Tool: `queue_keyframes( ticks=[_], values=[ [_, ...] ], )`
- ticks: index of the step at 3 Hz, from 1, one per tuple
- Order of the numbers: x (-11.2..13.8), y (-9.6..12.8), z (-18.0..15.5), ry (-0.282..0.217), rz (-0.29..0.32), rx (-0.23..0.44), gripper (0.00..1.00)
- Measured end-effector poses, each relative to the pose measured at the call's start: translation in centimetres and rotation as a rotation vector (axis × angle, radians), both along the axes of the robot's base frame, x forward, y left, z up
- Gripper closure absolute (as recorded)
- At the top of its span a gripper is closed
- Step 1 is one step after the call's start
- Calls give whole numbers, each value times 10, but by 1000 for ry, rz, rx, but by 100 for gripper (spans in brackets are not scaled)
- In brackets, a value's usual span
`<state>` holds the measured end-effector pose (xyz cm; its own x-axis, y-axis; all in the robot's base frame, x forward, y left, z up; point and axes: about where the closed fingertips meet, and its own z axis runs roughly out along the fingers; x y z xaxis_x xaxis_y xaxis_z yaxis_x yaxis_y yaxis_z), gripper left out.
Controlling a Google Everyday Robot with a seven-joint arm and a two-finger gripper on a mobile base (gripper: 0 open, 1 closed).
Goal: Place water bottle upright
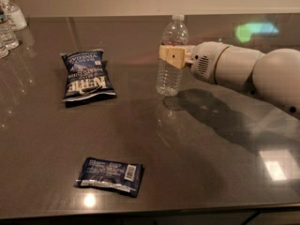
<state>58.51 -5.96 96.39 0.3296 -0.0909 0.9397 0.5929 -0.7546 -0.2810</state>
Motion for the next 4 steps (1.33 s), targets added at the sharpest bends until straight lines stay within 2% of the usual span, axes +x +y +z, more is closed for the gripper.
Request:
queue_keyframes(
  ticks=[1,2,4],
  values=[
    [-4,-1,-5,-52,44,-56,100],
    [-9,-4,-10,-106,63,-97,100],
    [-17,-7,-21,-200,79,-128,100]
  ],
)
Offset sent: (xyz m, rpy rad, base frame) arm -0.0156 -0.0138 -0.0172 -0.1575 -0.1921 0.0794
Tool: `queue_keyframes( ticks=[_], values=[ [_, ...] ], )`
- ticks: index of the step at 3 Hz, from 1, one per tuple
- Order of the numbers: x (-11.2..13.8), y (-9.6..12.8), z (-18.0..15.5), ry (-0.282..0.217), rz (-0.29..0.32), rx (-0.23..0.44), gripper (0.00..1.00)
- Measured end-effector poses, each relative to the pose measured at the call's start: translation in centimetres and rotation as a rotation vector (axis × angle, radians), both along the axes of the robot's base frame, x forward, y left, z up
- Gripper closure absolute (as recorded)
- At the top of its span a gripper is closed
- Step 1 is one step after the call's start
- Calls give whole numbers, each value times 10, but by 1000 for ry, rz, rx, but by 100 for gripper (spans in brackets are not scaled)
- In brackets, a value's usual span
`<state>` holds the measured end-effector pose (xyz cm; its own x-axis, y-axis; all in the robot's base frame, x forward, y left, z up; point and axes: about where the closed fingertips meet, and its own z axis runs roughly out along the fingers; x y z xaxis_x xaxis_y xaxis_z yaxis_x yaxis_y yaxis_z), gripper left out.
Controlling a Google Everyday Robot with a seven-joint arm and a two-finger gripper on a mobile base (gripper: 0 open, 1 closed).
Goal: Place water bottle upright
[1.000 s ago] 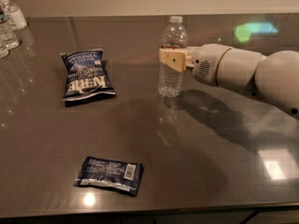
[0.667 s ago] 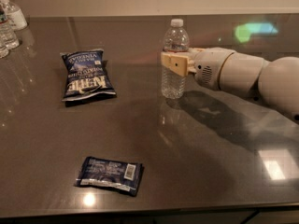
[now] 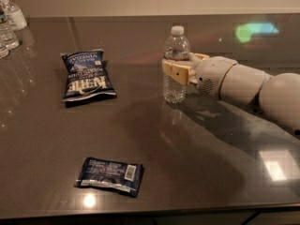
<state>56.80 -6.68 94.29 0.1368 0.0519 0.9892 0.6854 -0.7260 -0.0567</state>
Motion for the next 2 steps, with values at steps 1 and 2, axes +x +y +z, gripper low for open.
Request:
queue_keyframes(
  ticks=[1,2],
  values=[
    [-2,-2,-5,-18,1,2,85],
    [-3,-3,-9,-35,2,6,62]
  ],
)
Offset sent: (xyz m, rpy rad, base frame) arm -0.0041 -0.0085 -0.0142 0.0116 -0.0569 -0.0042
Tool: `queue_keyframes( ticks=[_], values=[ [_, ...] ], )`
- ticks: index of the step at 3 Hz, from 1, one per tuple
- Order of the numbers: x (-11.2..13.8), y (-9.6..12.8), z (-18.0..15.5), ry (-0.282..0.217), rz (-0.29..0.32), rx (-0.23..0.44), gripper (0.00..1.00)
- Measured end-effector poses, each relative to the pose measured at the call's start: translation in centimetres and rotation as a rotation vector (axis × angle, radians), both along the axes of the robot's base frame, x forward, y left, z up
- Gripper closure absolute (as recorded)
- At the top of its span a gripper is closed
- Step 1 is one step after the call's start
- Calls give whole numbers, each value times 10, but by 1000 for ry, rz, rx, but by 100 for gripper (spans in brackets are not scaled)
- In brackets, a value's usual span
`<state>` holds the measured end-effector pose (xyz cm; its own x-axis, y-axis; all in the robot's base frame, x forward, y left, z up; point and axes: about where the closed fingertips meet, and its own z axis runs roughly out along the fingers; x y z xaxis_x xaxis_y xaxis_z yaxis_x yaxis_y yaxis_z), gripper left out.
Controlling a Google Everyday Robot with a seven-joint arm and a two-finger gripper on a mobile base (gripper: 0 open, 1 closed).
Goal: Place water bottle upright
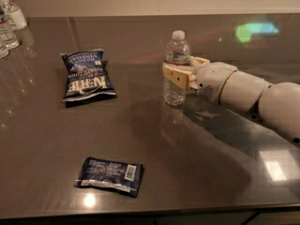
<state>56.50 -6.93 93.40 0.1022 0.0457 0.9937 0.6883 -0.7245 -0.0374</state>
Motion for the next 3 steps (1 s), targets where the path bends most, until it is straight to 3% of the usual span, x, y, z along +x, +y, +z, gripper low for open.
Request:
queue_keyframes(
  ticks=[2,3],
  values=[
    [-2,-1,-6,-25,17,12,15],
    [-4,-2,-8,-38,26,17,0]
  ],
)
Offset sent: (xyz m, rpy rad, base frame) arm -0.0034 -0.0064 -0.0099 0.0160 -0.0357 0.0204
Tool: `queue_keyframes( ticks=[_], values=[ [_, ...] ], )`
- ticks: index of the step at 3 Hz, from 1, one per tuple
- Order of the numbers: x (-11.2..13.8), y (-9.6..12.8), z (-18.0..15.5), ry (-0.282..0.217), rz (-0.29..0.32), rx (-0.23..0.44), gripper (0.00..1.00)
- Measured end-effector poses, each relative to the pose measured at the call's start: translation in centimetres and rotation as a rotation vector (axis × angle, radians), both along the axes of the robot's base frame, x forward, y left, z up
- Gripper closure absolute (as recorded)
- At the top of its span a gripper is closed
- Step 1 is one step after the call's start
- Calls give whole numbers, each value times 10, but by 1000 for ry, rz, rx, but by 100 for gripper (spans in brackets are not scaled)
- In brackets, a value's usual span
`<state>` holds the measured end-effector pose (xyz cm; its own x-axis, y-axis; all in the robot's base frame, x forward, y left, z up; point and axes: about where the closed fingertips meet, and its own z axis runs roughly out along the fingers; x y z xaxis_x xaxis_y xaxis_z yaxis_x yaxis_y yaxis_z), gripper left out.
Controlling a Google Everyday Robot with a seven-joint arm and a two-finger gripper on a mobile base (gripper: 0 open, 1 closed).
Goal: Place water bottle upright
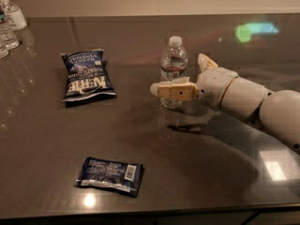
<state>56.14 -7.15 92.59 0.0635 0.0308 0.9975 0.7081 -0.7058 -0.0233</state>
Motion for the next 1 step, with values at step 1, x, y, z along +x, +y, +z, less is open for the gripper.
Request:
queue_keyframes(
  ticks=[1],
  values=[
    [0,0,0,0,0,0,0]
  ],
)
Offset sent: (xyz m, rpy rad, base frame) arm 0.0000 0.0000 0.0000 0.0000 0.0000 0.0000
